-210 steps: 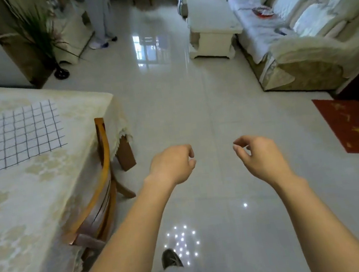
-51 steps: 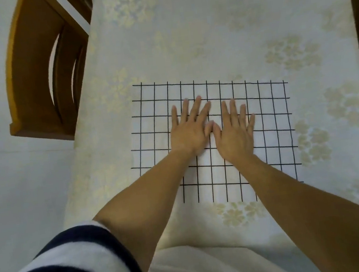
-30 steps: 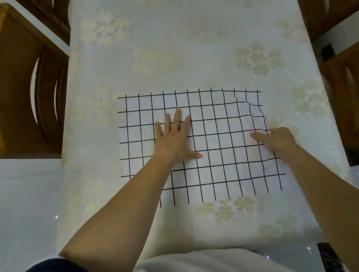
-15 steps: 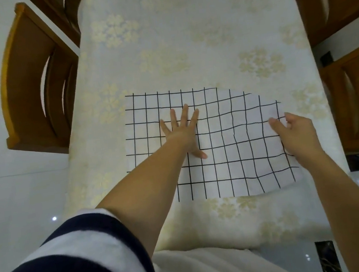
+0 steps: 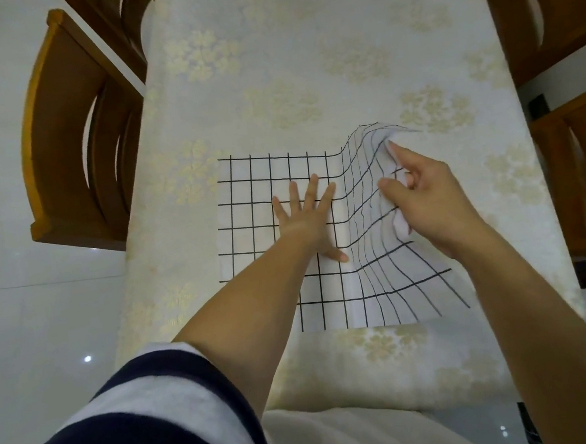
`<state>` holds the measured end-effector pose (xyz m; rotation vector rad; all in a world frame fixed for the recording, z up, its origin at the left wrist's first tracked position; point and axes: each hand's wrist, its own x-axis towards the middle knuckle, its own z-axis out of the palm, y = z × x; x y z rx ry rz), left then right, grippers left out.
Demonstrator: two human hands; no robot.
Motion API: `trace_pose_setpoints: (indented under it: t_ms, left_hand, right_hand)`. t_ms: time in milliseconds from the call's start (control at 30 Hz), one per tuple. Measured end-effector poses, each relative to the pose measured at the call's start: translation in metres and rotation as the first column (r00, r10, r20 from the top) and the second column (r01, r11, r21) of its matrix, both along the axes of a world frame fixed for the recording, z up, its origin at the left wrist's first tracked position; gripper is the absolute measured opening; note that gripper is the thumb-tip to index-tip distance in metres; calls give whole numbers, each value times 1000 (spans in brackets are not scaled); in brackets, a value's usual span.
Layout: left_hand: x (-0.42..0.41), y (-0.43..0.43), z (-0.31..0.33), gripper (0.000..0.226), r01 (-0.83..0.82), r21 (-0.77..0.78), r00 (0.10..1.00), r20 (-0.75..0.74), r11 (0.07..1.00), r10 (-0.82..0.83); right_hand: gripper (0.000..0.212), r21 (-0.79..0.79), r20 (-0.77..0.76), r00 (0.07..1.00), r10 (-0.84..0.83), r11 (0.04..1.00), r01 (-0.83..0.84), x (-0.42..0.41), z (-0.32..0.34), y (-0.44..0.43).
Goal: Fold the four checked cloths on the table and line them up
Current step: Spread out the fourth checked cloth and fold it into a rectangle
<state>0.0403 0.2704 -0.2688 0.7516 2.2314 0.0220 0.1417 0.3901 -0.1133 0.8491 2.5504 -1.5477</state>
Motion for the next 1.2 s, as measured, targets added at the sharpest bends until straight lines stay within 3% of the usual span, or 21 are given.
trace_pose_setpoints:
  t_ms: [100,200,300,433,500,600,700,767,867,967,1200]
  left_hand:
    - [5,-9,0,138,15,114,999,-54,993,-8]
    - [8,-30,8,91,-129,369,990,1,920,138]
    - [7,-71,2,97,-36,381,959,-248,924,139]
    - [14,-144,-11,72,-242,534,898,-191,810,395]
    - [14,-171,-20,68,-328,483,859,-205,812,468]
    - [6,-191,-32,64,-298,385,871,-265,874,413]
    - [7,-204,-37,56,-185,382,868,-369,905,333]
    - [12,-208,-41,56,-163,355,854,-417,921,312]
    - [11,-207,-41,58,-162,333,845,-439,929,304]
    - [11,-207,-41,57,-162,326,846,-440,931,301]
    - [9,-208,-39,60,-205,377,866,-361,903,347]
  right_hand:
    - [62,-14,49,998,29,999,-29,-24,-6,-36]
    - [66,-19,92,986,140,990,-139,-45,-20,-71]
    - [67,12,109,974,198,980,-201,-59,-41,-96]
    - [71,107,182,959,215,966,-237,-72,-68,-120]
    - [77,57,164,950,264,959,-277,-75,-81,-130]
    - [76,-19,77,944,320,947,-320,-71,-91,-138]
    - [57,325,-83,940,332,900,-290,-54,-106,-127]
    - [65,543,15,886,464,740,-397,-42,-124,-115]
    - [92,532,370,747,552,533,-658,-31,-151,-107]
    - [99,466,484,679,551,495,-733,-29,-169,-109]
    - [99,479,469,654,594,451,-753,-37,-175,-124]
